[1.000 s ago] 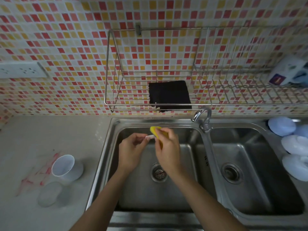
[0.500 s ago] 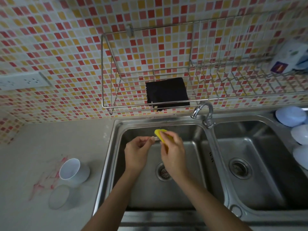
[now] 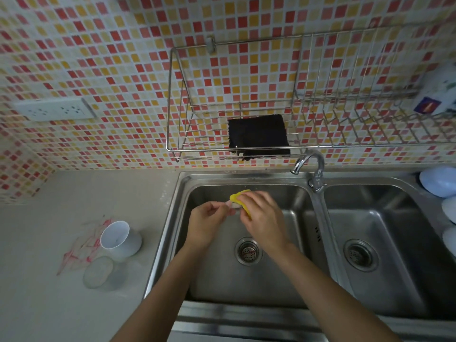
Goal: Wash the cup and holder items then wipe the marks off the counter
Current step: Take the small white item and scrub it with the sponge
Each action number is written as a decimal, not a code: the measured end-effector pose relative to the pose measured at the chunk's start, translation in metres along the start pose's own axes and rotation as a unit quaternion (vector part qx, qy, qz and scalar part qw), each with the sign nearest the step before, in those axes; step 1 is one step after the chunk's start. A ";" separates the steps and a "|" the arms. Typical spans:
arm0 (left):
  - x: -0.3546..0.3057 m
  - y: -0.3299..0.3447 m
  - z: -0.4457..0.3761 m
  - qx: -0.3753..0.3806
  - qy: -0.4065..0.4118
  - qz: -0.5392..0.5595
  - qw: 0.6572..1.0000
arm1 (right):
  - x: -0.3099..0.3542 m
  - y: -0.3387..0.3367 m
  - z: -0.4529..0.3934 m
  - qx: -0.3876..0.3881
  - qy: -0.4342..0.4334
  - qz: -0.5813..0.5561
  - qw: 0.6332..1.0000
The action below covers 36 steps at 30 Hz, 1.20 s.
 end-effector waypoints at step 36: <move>-0.012 -0.023 0.007 -0.054 0.104 -0.058 0.991 | 0.041 -0.007 -0.005 -0.007 0.118 -0.071 0.991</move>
Point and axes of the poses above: each hand's wrist, its own z-axis away from the middle knuckle, its own y-axis out of the palm, x = y × z, the point moved 2 cm from there along -z, towards the middle knuckle, and after that the axes turned 15 degrees about -y, right-handed, at the moved point
